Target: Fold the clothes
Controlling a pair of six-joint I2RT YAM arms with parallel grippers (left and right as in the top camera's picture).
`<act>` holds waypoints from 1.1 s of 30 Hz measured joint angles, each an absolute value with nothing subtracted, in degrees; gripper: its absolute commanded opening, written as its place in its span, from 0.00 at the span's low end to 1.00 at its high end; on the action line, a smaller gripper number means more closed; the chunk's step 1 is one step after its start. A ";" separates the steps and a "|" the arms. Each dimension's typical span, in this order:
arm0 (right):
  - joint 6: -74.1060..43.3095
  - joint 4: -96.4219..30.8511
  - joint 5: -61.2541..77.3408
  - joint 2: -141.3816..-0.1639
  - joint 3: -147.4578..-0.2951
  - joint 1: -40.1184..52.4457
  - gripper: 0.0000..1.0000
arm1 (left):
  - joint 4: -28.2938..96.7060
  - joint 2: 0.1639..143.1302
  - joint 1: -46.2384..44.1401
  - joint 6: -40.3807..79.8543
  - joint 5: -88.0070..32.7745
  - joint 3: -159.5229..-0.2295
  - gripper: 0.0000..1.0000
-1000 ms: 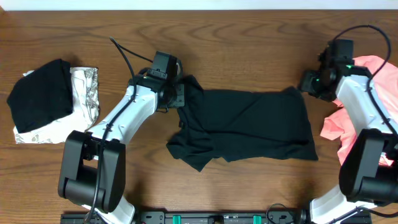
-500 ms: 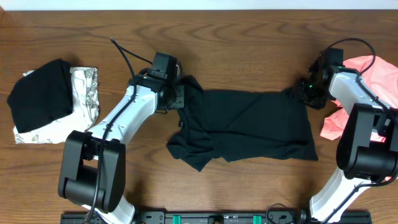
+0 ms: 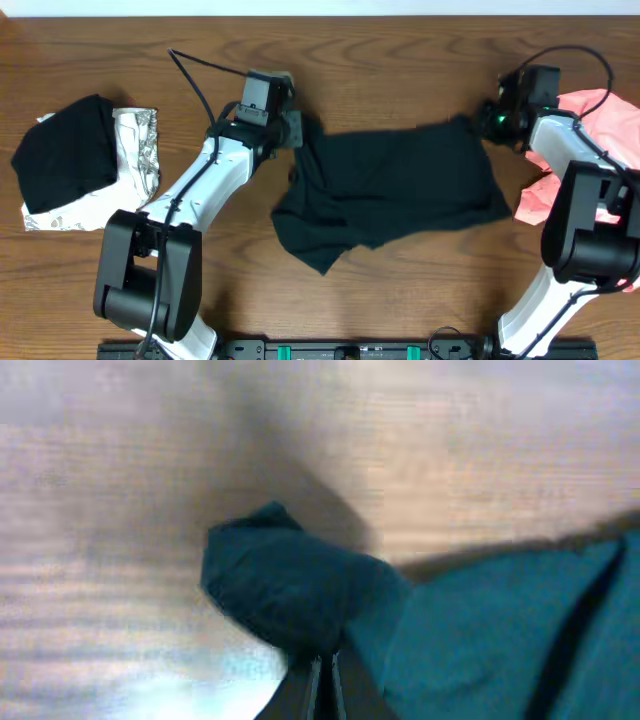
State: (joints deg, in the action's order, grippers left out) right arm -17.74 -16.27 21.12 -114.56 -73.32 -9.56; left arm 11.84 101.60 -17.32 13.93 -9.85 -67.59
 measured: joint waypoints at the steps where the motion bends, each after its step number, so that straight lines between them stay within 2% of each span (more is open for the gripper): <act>1: -18.44 -14.79 21.21 -113.89 -73.30 -9.91 0.03 | 11.22 101.60 -17.21 13.96 -9.26 -67.59 0.06; 7: -22.35 -14.39 17.06 -109.56 -73.34 -11.20 0.12 | 10.41 101.60 -14.92 14.33 -3.49 -67.59 0.06; 8: -22.72 -15.14 15.77 -109.43 -73.34 -11.25 0.17 | 10.41 101.60 -14.37 14.35 -2.85 -67.59 0.06; 9: -23.22 -15.73 14.41 -109.43 -73.34 -11.33 0.26 | 10.41 101.60 -13.72 14.37 -2.39 -67.59 0.08; 10: -23.66 -16.16 13.15 -109.45 -73.34 -11.35 0.38 | 10.39 101.60 -13.04 14.39 -2.04 -67.59 0.14; 11: -23.92 -16.62 12.21 -109.45 -73.32 -11.35 0.43 | 10.41 101.60 -12.45 14.26 -1.69 -67.59 0.28; 14: -23.94 -18.02 10.35 -109.45 -73.34 -11.42 0.46 | 11.09 101.60 -10.81 14.59 -1.32 -67.59 0.43; 16: -23.73 -20.25 9.98 -109.45 -73.32 -11.44 0.47 | 13.30 101.60 -10.11 14.68 -2.09 -67.59 0.66; 17: -23.40 -21.41 10.00 -109.45 -73.34 -11.46 0.48 | 14.59 101.60 -10.00 14.68 -2.66 -67.59 0.70; 23: -18.70 -32.42 9.52 -108.84 -73.30 -11.46 0.50 | 26.46 101.60 -10.24 14.98 -9.50 -67.66 0.70; 30: -11.92 -46.24 9.32 -100.09 -73.12 -11.46 0.53 | 47.97 101.58 -10.35 14.96 -16.36 -67.68 0.70; 33: -9.69 -51.03 9.32 -96.88 -73.17 -11.46 0.54 | 53.17 101.58 -10.61 14.68 -17.32 -67.68 0.71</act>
State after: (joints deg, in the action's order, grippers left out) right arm -9.69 -51.03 9.32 -96.88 -73.17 -11.46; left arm 53.17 101.58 -10.61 14.68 -17.32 -67.68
